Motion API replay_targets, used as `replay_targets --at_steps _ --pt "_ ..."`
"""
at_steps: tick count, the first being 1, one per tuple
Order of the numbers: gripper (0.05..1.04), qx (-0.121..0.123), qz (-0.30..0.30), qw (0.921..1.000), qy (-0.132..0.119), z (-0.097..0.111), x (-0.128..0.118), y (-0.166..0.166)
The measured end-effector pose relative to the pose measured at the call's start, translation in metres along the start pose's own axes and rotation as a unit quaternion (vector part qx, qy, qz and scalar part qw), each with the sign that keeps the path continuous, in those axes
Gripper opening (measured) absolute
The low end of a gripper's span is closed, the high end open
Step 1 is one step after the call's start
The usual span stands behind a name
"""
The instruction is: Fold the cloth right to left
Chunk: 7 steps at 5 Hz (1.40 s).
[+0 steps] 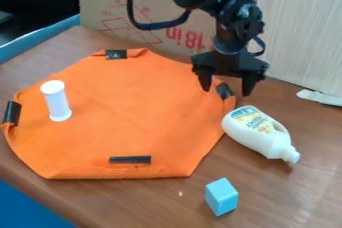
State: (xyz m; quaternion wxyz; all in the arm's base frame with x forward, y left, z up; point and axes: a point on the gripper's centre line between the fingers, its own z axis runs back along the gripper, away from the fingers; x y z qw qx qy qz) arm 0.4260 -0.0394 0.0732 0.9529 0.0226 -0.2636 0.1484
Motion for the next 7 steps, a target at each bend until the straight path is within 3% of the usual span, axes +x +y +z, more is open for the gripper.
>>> replay_targets --at_steps 1,3,4,5,7 --pt "0.972 0.003 0.000 1.0000 -0.009 -0.003 0.000 0.003" --pt "0.405 0.003 0.012 0.9999 -0.004 -0.010 -0.004 0.015" --pt "0.193 -0.006 0.007 0.9999 0.006 -0.007 -0.007 0.019" --pt "0.081 -0.020 0.009 0.9997 0.011 0.005 -0.004 0.027" --pt "0.059 -0.069 0.048 0.9963 -0.014 0.054 0.012 0.071"
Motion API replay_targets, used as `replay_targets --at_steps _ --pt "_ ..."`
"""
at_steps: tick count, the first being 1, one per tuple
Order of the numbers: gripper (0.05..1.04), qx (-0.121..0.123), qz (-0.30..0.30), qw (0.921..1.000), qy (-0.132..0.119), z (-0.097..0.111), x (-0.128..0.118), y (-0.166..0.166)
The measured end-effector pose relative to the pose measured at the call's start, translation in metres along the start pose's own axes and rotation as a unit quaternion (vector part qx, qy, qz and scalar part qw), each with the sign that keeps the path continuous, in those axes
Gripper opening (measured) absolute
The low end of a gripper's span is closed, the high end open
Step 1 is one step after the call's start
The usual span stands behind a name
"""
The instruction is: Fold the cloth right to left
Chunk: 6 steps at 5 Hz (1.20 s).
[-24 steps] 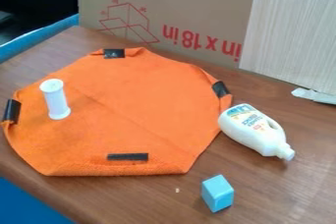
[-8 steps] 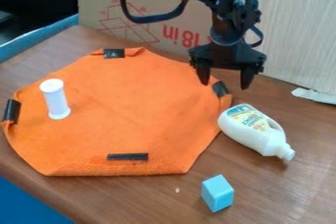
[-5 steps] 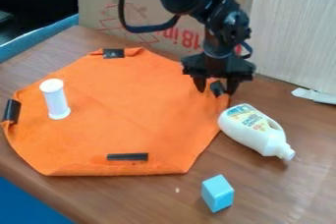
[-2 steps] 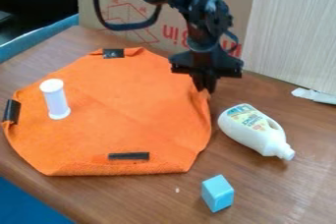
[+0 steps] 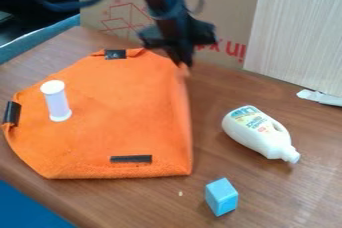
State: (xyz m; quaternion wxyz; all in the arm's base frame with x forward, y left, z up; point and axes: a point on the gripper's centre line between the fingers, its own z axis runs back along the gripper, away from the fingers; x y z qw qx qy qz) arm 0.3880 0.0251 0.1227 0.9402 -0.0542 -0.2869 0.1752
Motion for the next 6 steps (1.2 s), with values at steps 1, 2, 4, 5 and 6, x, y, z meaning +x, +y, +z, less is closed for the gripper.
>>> replay_targets --at_steps 1,2,4,5,6 --pt "0.058 -0.022 0.018 0.9996 0.000 0.021 -0.002 0.036" --pt "0.058 -0.044 0.020 0.9988 0.002 0.042 -0.013 0.071" --pt "0.058 -0.073 0.016 0.9971 -0.016 0.077 -0.026 0.115" --pt "0.058 -0.078 0.019 0.9964 -0.025 0.090 -0.031 0.139" --pt "0.058 -0.068 0.021 0.9967 -0.039 0.099 -0.036 0.165"
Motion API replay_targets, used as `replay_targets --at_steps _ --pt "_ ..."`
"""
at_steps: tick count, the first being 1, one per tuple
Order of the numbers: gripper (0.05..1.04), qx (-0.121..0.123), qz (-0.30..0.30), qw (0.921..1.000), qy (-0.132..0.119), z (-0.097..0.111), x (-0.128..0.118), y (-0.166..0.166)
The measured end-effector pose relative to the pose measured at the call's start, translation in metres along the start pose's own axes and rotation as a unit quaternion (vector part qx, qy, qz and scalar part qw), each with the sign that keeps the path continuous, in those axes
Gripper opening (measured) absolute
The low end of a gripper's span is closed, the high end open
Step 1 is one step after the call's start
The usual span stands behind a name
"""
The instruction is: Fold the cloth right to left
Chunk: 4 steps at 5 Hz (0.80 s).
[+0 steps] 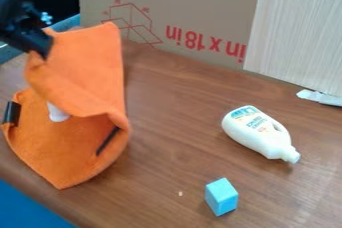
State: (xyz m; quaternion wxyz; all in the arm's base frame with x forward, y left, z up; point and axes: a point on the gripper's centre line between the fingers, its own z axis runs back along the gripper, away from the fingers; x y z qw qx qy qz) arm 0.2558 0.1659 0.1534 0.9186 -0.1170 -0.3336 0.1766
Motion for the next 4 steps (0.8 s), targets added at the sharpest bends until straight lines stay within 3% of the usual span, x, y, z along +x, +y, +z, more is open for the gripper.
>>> replay_targets --at_steps 2,3,4 --pt "0.077 -0.008 0.001 0.9999 0.012 0.011 -0.016 0.031" --pt "0.227 -0.004 -0.004 0.9999 0.012 0.012 -0.020 0.041" --pt "0.489 0.008 -0.011 0.9999 0.008 0.016 -0.023 0.052"
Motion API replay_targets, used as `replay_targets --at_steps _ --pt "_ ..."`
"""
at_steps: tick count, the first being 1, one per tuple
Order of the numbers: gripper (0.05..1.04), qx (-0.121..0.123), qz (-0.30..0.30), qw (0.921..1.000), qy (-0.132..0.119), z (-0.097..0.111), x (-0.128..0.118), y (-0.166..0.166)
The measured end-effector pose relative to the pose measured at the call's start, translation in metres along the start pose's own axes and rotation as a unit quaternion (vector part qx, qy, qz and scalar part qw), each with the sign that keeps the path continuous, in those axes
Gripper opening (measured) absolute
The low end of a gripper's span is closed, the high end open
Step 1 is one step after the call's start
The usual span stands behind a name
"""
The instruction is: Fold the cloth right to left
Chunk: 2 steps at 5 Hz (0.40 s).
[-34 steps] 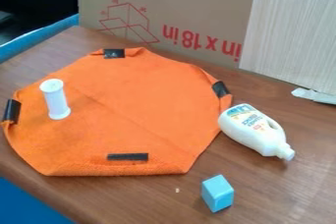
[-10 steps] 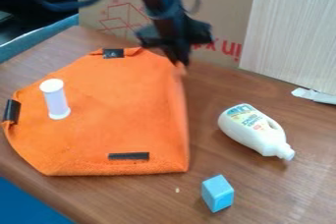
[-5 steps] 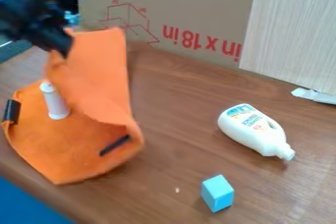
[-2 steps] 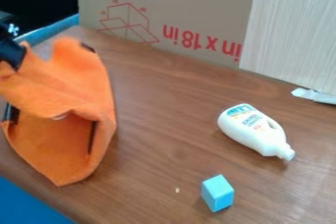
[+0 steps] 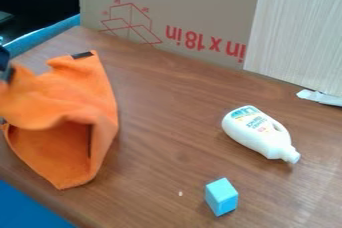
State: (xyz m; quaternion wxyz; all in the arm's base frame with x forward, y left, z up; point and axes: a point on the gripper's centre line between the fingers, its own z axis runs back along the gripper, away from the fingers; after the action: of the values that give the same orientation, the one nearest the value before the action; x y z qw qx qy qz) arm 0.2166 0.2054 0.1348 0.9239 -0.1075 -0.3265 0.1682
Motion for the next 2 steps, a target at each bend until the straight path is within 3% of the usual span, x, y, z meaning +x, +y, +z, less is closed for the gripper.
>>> replay_targets --at_steps 1,2 --pt "0.770 0.015 -0.013 0.9995 0.023 0.0041 0.0021 0.0092" --pt "0.998 0.032 -0.025 0.9964 0.075 0.0097 0.0050 0.0165"
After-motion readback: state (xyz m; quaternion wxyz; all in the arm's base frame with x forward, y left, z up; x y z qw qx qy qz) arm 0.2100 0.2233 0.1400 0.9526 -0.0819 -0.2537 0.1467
